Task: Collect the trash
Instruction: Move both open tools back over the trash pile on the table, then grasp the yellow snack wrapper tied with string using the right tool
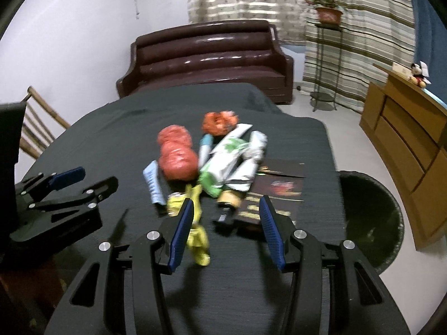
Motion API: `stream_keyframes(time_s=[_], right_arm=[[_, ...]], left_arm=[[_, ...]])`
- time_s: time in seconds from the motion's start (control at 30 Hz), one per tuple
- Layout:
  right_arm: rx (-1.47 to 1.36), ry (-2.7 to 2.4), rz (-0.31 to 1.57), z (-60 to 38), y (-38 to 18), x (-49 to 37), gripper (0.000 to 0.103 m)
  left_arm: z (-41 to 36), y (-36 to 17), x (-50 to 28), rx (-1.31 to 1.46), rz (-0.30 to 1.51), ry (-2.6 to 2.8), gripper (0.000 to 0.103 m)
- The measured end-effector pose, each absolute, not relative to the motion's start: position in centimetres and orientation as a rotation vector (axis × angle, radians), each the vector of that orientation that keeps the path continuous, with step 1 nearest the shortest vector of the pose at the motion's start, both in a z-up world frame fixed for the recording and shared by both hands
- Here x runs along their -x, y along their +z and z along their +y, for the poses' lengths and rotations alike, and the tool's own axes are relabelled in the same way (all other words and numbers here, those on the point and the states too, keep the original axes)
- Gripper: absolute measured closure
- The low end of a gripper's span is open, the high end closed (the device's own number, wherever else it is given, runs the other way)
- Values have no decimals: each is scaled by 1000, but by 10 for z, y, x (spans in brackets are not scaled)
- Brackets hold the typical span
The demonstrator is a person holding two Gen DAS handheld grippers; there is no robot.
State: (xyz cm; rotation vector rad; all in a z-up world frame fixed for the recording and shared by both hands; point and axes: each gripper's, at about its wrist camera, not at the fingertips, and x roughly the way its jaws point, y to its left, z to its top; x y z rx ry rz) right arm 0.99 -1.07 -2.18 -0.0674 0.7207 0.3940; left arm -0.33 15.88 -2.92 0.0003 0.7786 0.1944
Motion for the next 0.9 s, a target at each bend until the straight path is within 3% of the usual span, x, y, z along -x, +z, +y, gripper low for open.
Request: stream_keyframes(time_s=[0.57, 0.9], right_arm=[[158, 446, 805, 32, -43, -7, 66], [155, 461, 792, 31, -40, -1, 83]], left_arm=[[173, -37, 4, 26, 793, 187, 38], [170, -37, 2, 26, 796, 179, 38]])
